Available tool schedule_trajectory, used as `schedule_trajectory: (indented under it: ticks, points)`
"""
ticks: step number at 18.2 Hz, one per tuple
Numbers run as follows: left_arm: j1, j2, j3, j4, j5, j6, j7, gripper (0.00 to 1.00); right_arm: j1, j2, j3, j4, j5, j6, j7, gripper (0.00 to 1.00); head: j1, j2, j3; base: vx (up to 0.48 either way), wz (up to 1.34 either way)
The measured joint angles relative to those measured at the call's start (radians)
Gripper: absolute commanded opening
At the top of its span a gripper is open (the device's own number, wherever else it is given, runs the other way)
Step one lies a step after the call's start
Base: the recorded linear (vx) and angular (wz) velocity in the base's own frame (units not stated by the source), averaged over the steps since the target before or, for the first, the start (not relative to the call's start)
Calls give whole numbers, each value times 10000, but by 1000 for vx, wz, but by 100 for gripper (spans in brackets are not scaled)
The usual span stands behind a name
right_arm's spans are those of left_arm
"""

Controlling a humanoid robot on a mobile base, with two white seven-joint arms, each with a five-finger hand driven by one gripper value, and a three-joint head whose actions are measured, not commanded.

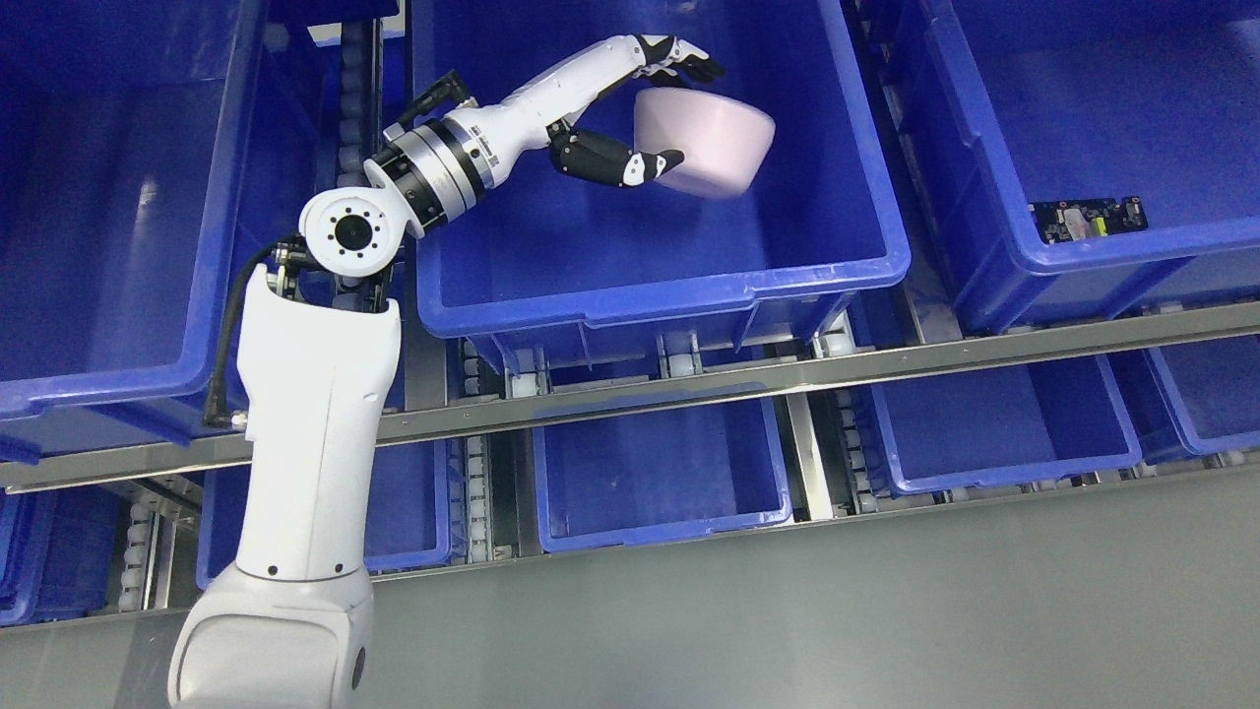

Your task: Stack pink IKEA bowls on left shelf middle

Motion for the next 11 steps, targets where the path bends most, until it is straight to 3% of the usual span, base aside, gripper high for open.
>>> schedule_trajectory:
  ticks: [5,11]
  points:
    - [91,-238,500,94,354,107,2113,94,0,0,0,0,0,-27,0,100,0,0,0,0,0]
    - [331,-408,855,201,3499,-317,7215,100,-1,0,0,0,0,-45,0,100,0,0,0,-1,-4]
